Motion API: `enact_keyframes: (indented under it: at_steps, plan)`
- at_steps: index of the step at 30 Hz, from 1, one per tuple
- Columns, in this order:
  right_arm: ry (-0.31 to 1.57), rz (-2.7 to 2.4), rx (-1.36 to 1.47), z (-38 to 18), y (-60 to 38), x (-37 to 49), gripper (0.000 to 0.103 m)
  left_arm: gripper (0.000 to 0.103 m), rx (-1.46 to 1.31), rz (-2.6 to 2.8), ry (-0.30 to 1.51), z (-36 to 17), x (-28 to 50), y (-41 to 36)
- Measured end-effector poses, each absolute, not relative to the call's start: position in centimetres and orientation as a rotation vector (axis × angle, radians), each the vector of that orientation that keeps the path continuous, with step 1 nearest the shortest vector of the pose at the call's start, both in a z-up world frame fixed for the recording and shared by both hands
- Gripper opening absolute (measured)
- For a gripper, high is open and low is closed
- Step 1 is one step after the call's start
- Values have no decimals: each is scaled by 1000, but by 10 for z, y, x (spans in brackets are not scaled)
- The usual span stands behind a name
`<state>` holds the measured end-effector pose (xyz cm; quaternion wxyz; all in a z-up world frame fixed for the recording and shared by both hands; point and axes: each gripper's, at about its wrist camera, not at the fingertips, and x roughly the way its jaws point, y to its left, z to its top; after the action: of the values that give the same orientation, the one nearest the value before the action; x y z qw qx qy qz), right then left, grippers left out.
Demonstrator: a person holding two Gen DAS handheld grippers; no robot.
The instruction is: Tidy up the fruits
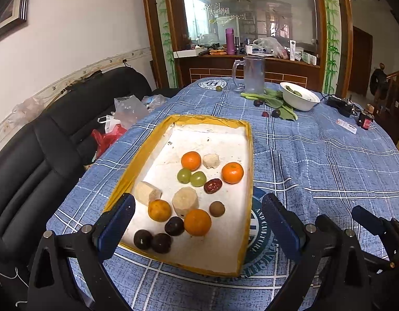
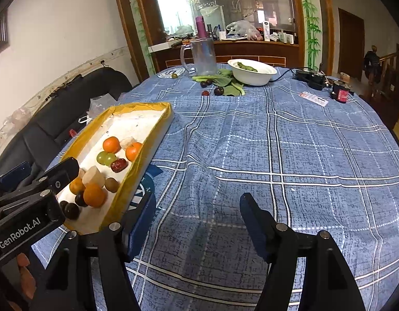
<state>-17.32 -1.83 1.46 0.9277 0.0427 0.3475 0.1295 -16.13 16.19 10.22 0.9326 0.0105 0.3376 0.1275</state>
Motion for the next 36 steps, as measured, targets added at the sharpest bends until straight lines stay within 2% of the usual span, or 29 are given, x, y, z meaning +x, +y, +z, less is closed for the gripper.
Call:
enact_keyframes:
  at_steps: [5, 23, 26, 28, 33, 36]
  plan:
    - [688, 242, 54, 13, -15, -180, 76, 98, 6, 250, 674, 101, -166, 163]
    - [696, 272, 17, 0, 1, -187, 77, 98, -24, 325, 587, 100, -182, 179]
    - [686, 284, 12, 3, 5, -190, 77, 98, 16, 418, 490, 108, -195, 177]
    - [672, 301, -3, 7, 9, -193, 77, 103, 38, 488, 402, 115, -207, 174]
    - [635, 333, -39, 18, 21, -200, 77, 103, 43, 450, 149, 134, -245, 168]
    - [635, 342, -39, 18, 23, -201, 79, 103, 53, 407, 84, 136, -254, 165]
